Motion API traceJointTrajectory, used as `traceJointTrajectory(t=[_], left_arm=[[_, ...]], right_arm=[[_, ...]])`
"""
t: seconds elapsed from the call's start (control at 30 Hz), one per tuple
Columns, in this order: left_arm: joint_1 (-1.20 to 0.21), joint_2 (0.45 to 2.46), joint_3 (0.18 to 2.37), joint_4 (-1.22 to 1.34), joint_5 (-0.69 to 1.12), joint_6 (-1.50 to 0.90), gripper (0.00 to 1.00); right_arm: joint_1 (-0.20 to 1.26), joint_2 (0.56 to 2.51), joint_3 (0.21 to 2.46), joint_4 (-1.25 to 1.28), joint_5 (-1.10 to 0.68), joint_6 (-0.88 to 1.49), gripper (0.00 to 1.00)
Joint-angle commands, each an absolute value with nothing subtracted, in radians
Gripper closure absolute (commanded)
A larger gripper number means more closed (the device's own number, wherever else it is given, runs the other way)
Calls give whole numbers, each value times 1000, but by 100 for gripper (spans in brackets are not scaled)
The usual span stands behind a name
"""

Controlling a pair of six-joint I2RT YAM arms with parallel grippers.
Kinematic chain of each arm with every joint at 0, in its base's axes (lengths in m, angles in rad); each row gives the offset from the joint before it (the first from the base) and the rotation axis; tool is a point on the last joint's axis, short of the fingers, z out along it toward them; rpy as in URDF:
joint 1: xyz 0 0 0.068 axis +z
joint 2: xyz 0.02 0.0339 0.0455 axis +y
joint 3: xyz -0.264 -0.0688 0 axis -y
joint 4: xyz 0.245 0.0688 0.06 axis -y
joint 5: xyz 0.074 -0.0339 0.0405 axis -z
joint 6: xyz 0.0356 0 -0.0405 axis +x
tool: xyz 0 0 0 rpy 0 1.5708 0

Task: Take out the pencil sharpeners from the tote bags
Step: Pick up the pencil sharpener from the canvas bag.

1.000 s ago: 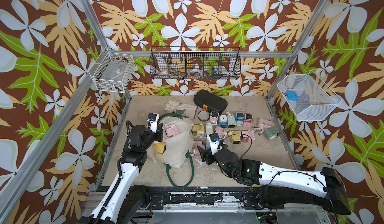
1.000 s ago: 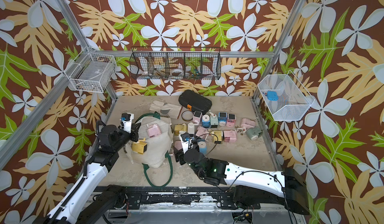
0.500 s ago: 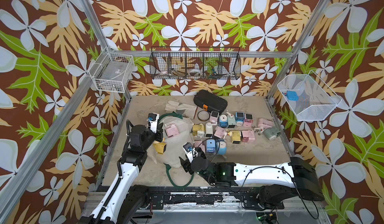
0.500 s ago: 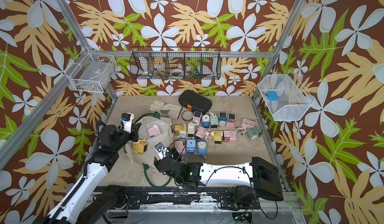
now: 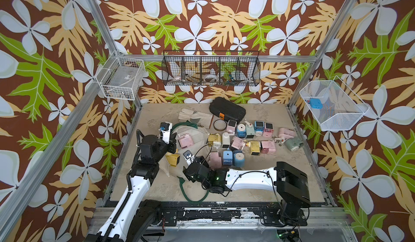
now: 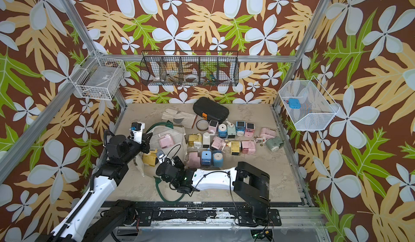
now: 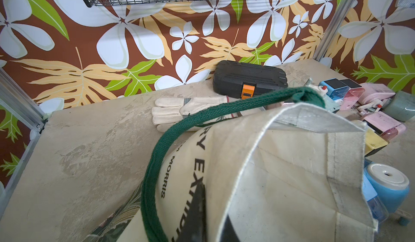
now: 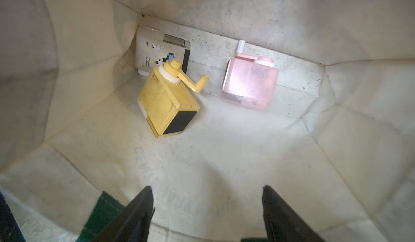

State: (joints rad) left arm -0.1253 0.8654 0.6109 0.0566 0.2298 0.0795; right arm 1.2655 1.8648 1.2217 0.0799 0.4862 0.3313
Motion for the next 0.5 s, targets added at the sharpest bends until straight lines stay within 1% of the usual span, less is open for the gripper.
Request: traceJointTrajectory(t=[0.0, 0.17, 0.33, 0.43, 0.47], left_arm=[[-125, 862, 620, 70, 258, 69, 100], [-125, 862, 621, 70, 256, 70, 100], [-125, 864, 623, 70, 258, 71, 100], [-124, 865, 622, 70, 259, 70, 100], [-125, 865, 623, 69, 259, 71, 100]], right_arm=[[1232, 1931, 1297, 111, 417, 322, 21], [1172, 2049, 1420, 114, 405, 362, 17], [1139, 2177, 1581, 48, 483, 403, 14], [1119, 2224, 1634, 29, 484, 434, 12], [1113, 2232, 1643, 27, 488, 447, 9]])
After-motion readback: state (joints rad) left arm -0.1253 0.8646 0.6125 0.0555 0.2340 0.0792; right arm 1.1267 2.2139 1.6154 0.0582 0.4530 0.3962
